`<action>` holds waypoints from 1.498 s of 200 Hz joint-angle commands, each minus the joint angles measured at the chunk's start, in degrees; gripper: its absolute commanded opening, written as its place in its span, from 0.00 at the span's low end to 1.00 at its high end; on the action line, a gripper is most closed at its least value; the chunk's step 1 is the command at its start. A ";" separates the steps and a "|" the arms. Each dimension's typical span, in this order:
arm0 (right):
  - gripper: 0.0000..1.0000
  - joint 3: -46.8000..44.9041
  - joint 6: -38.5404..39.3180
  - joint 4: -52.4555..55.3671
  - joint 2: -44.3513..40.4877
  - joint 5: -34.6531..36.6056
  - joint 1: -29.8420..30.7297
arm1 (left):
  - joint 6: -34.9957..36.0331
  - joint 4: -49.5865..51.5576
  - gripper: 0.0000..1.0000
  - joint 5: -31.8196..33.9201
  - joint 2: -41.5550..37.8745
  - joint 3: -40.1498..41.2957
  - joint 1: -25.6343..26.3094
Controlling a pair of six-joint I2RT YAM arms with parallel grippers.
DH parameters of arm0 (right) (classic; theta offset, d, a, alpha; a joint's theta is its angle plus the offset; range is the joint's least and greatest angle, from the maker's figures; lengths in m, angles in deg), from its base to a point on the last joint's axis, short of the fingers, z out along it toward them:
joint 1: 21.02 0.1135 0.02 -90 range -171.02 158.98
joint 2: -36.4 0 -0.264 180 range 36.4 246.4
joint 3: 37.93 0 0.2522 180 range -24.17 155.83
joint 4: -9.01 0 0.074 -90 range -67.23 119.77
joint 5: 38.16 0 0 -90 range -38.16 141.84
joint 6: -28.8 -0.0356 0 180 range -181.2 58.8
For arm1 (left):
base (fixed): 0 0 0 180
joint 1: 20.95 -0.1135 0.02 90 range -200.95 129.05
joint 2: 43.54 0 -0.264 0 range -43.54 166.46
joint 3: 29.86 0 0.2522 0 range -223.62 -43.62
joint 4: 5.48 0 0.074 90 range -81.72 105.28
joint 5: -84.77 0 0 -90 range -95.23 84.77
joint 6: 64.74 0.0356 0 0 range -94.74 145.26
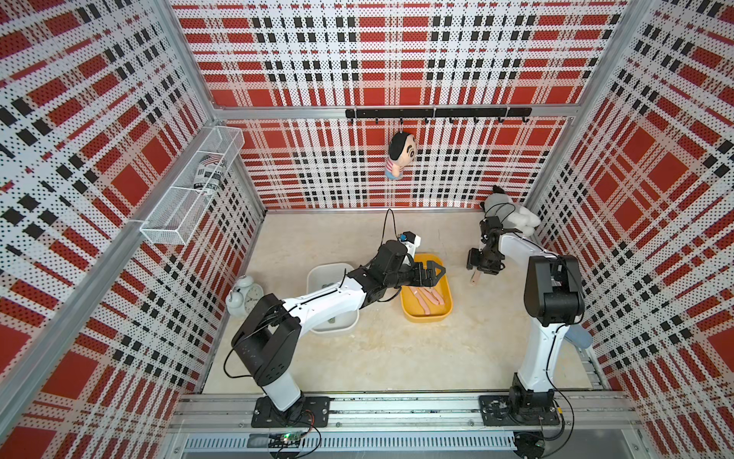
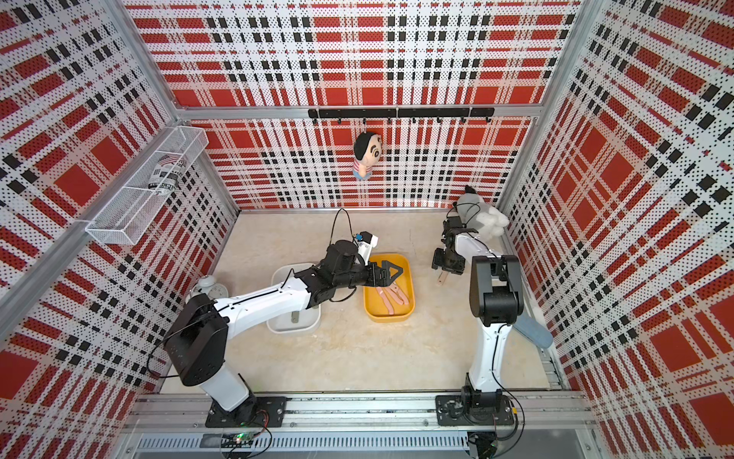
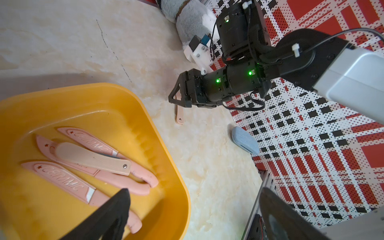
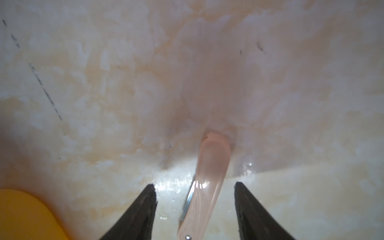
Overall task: Place the fruit knives into the storage box by color
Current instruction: Pick up the fruit knife from the center of the board.
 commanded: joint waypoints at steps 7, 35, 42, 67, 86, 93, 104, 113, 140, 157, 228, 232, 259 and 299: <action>0.58 2.16 1.34 1.58 1.86 -0.61 -0.30 | 0.08 -1.59 0.98 0.17 -2.22 0.95 -0.60; 0.52 3.72 1.86 2.55 3.33 -1.11 -0.20 | 0.03 -1.73 0.98 0.12 -2.64 1.50 -0.96; 0.51 3.89 1.96 2.69 3.60 -1.35 -0.15 | 0.08 -1.75 0.98 0.12 -2.79 1.64 -1.07; 0.51 4.68 2.47 3.71 4.18 -0.36 0.12 | -0.01 -1.82 0.98 0.12 -2.97 1.88 -1.32; 0.51 4.70 2.98 3.84 4.33 0.02 0.26 | -0.01 -2.03 0.98 0.12 -2.97 2.08 -1.49; 0.51 4.95 3.09 4.25 4.59 0.53 0.25 | -0.16 -2.05 0.99 0.04 -2.95 2.12 -1.58; 0.51 5.09 3.41 4.49 4.79 1.41 0.28 | -0.10 -2.12 0.98 -0.05 -2.97 2.11 -1.58; 0.50 5.28 3.56 4.79 5.04 2.24 0.26 | -0.10 -2.12 0.98 -0.05 -2.97 2.06 -1.66; 0.45 5.54 3.94 5.16 5.49 3.31 0.27 | -0.18 -2.12 0.99 -0.01 -3.10 2.21 -1.66; 0.41 5.53 4.22 5.16 5.75 3.70 0.26 | -0.19 -2.16 0.98 0.04 -3.24 2.24 -1.75; 0.26 6.00 4.82 4.90 6.29 2.21 0.27 | -0.19 -2.20 0.98 0.03 -3.10 2.22 -1.82; 0.25 5.91 4.85 4.90 6.24 2.20 0.27 | -0.19 -2.16 0.98 0.03 -3.11 2.22 -1.76; 0.23 5.04 4.75 4.12 5.35 1.51 0.33 | -0.19 -2.29 0.99 -0.05 -3.24 2.20 -1.75; 0.20 4.79 4.67 4.09 4.28 1.06 0.52 | -0.19 -2.16 0.98 0.03 -3.09 2.18 -1.78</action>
